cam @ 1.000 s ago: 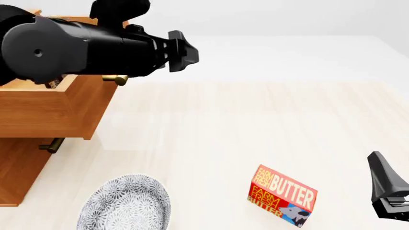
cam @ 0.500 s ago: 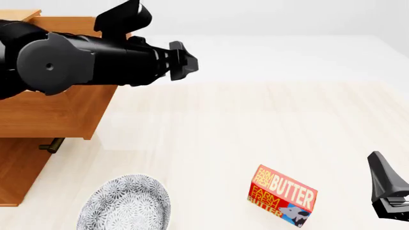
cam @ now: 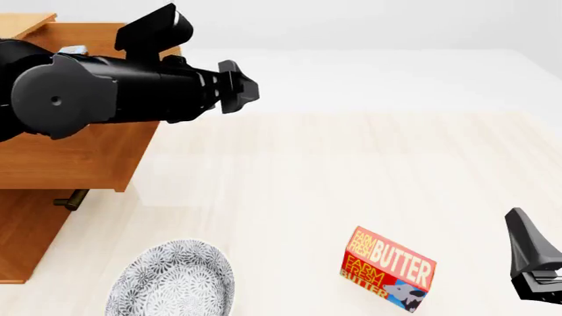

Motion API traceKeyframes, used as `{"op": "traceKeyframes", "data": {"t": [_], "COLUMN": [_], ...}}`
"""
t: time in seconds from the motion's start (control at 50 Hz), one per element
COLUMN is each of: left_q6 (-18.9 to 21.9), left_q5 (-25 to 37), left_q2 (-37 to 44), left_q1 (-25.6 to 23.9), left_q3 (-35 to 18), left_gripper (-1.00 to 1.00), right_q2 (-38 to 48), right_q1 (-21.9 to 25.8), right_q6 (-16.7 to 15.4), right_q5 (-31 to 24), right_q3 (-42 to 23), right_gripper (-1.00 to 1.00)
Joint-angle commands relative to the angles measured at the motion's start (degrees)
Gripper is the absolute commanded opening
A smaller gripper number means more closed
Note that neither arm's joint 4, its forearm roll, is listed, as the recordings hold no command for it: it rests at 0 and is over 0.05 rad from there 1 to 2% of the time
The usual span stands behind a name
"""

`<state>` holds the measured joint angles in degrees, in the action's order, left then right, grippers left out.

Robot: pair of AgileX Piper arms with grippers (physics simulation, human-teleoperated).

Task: Put the chocolate pudding in the top drawer of the cabinet and close it.

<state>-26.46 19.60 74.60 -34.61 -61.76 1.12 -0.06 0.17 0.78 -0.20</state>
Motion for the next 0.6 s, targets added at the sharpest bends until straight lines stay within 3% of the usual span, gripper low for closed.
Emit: {"op": "traceKeyframes", "data": {"t": [0.02, 0.6], "left_q6": [-0.5, 0.5], "left_q5": [-0.9, -0.9], "left_q2": [-0.8, -2.2], "left_q1": [0.7, 3.9], "left_q3": [1.4, 3.1], "left_gripper": [1.00, 1.00], "right_q2": [0.0, 0.0], "right_q1": [0.0, 0.0], "right_q6": [0.0, 0.0], "right_q5": [0.0, 0.0], "right_q3": [0.0, 0.0], "right_gripper": [1.00, 1.00]}}
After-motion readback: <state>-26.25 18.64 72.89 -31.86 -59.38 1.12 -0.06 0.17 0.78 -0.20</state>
